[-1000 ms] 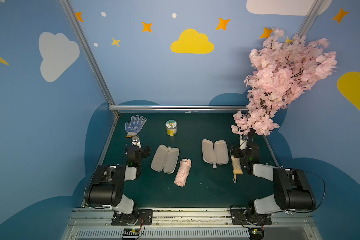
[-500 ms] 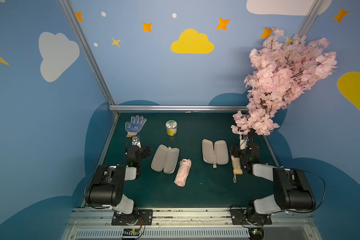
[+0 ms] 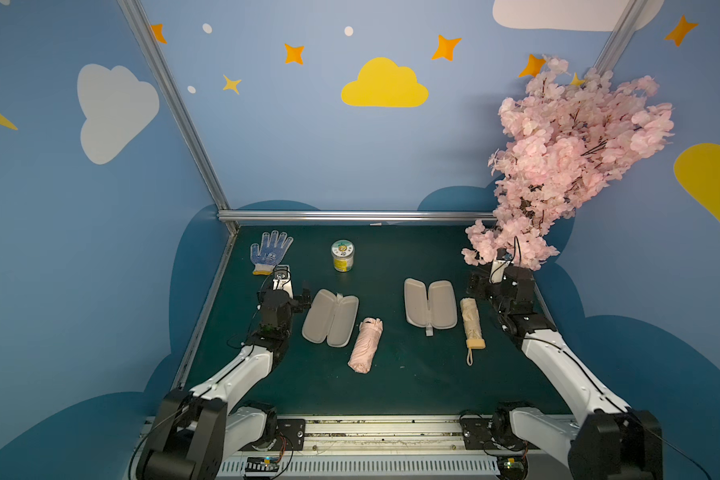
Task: Put umbrellas into zippered umbrella sleeves
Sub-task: Adjust the umbrella sleeve at the center of the board, then pick up the umbrella from the center of the board.
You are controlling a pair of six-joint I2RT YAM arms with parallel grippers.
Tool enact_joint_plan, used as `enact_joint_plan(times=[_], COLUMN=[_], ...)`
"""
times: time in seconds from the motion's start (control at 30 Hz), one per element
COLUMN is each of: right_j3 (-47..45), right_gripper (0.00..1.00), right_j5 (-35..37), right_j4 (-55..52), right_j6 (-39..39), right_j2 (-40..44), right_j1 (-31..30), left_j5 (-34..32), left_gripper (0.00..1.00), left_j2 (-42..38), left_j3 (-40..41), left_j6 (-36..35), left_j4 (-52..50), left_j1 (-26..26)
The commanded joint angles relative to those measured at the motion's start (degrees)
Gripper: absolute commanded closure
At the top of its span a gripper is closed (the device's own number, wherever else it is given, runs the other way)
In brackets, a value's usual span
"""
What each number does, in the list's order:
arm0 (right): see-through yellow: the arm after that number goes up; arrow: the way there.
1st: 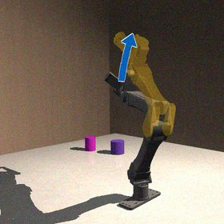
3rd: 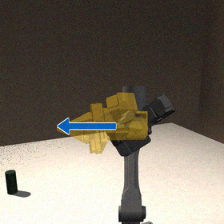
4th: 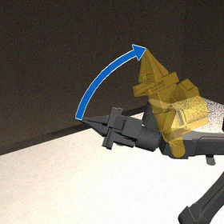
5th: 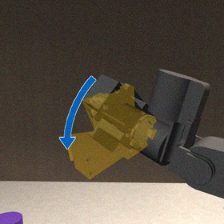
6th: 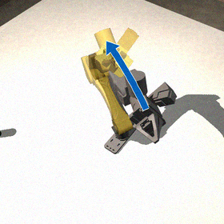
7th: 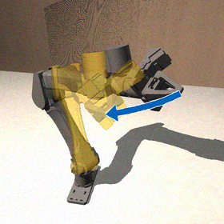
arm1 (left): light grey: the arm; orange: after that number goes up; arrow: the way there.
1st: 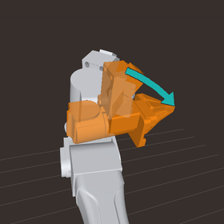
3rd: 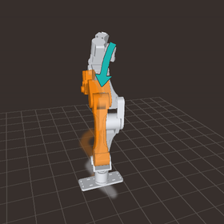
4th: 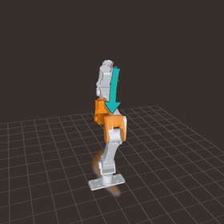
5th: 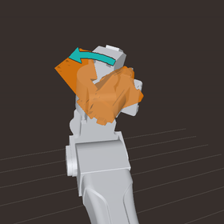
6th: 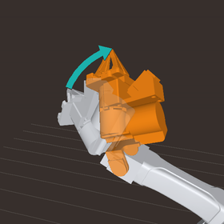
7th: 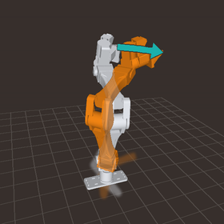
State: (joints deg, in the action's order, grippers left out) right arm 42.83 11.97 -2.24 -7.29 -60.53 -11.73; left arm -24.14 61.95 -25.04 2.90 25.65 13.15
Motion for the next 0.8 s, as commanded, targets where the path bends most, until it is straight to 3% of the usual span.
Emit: enact_joint_plan(times=[0.0,0.07,0.13,0.2,0.27,0.33,0.4,0.5,0.6,0.77], right_j3=[5.1,5.1,3.1,-1.4,-1.0,1.7,5.7,12.9,20.2,29.1], right_gripper=[0.12,0.12,0.12,0.13,0.25,0.29,0.27,0.17,0.15,0.15], right_j5=[11.3,2.7,-10.7,-24.1,-21.4,-15.2,-5.4,-2.4,-7.9,-21.6], right_j4=[-24.1,-23.7,-19.8,-10.8,-14.4,-22.5,-32.6,-41.2,-43.8,-40.5], right_j6=[-7.1,-13.1,-21.9,-28.1,-33.8,-35.8,-39.3,-43.2,-46.1,-46.2], right_j2=[4.0,6.7,9.8,11.9,10.9,8.5,4.9,-5.1,-16.8,-34.9], right_j1=[-8.1,-8.8,-7.5,-6.6,-9.3,-14.3,-21.5,-29.8,-35.2,-38.0], left_j5=[-5.4,-2.3,4.8,5.8,11.1,17.6,21.7,26.3,28.2,29.3], left_gripper=[0.0,0.0,0.0,0.0,0.01,0.1,0.11,0.1,0.08,0.07], left_j2=[-7.6,-10.6,-12.5,-14.7,-17.2,-16.8,-12.4,-3.8,2.4,10.3], left_j3=[-5.0,-8.0,-11.6,-12.5,-12.6,-14.8,-19.6,-24.3,-24.9,-24.3], left_j6=[6.6,10.3,13.9,24.1,24.7,21.5,19.0,17.8,16.6,17.6], left_j4=[-20.3,-25.6,-31.5,-34.7,-35.9,-39.4,-46.0,-55.2,-56.7,-56.4], left_j1=[0.9,0.8,0.2,-0.8,-3.8,-5.5,-4.8,-3.3,-2.7,-4.7])
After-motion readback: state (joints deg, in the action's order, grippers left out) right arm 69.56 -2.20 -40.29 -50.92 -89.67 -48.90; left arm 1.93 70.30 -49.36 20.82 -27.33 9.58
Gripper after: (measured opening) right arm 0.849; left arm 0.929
